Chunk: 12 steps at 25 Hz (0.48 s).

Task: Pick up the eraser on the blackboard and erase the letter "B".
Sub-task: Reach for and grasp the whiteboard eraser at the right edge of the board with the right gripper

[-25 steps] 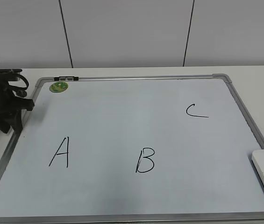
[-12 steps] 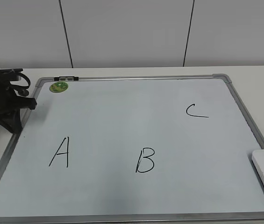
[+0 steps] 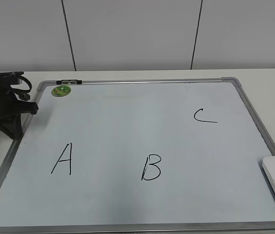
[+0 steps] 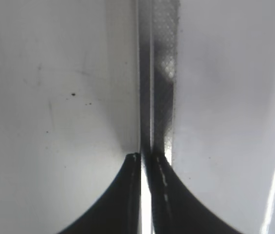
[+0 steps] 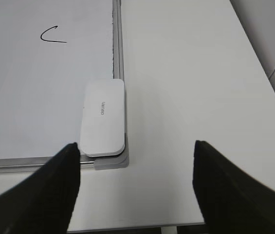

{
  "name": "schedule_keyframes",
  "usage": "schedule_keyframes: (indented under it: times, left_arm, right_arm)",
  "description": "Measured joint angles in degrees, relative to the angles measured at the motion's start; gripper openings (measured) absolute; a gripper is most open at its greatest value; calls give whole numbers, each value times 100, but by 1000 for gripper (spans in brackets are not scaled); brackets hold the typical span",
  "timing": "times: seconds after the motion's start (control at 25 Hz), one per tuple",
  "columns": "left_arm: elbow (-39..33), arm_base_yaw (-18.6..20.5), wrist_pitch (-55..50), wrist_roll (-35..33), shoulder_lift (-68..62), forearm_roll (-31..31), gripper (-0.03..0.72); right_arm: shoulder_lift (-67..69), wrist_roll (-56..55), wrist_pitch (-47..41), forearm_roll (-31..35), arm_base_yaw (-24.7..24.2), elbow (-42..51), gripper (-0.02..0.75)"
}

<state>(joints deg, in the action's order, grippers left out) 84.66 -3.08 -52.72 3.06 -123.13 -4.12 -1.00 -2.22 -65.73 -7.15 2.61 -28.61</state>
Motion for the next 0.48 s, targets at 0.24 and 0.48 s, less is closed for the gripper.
schedule_keyframes:
  times: [0.24,0.48]
  left_arm:
    - [0,0,-24,0,0,0,23]
    - [10,0,-24,0,0,0,23]
  right_arm:
    - [0,0,0,-70,0,0,535]
    - [48,0,0,-83,0,0,535]
